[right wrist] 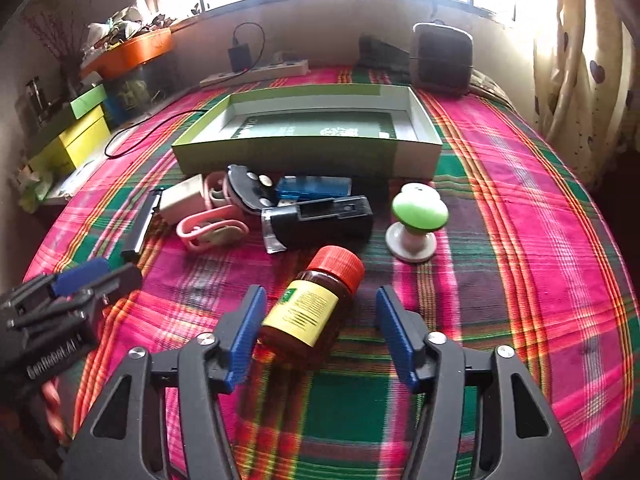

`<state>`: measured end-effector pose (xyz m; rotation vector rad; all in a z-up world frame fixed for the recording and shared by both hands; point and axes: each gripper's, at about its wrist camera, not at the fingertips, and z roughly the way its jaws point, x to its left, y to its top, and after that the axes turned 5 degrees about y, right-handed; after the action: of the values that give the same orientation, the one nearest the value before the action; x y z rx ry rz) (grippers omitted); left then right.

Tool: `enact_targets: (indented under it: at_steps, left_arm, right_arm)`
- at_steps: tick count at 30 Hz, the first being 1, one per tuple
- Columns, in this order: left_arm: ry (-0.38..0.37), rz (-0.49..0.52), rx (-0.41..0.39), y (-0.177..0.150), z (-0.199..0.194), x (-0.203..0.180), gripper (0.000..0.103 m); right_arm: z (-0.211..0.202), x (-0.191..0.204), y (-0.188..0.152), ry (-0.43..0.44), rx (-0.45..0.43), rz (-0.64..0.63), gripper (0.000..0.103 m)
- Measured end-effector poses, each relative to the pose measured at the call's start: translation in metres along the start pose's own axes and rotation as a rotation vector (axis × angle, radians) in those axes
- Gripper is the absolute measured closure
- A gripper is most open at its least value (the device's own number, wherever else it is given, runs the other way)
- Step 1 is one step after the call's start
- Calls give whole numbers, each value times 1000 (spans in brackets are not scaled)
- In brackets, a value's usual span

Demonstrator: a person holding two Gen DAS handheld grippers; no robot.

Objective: Organize rigid objects
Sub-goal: 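Grasp the red-capped brown bottle with the right tool while the left tool grasps the silver lighter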

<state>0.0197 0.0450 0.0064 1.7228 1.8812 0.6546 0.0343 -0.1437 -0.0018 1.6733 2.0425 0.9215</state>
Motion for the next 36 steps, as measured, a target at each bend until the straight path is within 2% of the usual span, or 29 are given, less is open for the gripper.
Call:
enact_targets:
  at_steps: [17,26,36]
  left_arm:
    - [89,-13,13,31,26,15,52]
    - [159,0,27,42,36,24,52]
    - [145,26,29,47,42,25,52]
  right_arm:
    - [-2,-18,0,-38,-8,-44,69]
    - [-1,-22,2,-21,7,-76,69]
    - [-4,-26,-1,-10,7,-98,68]
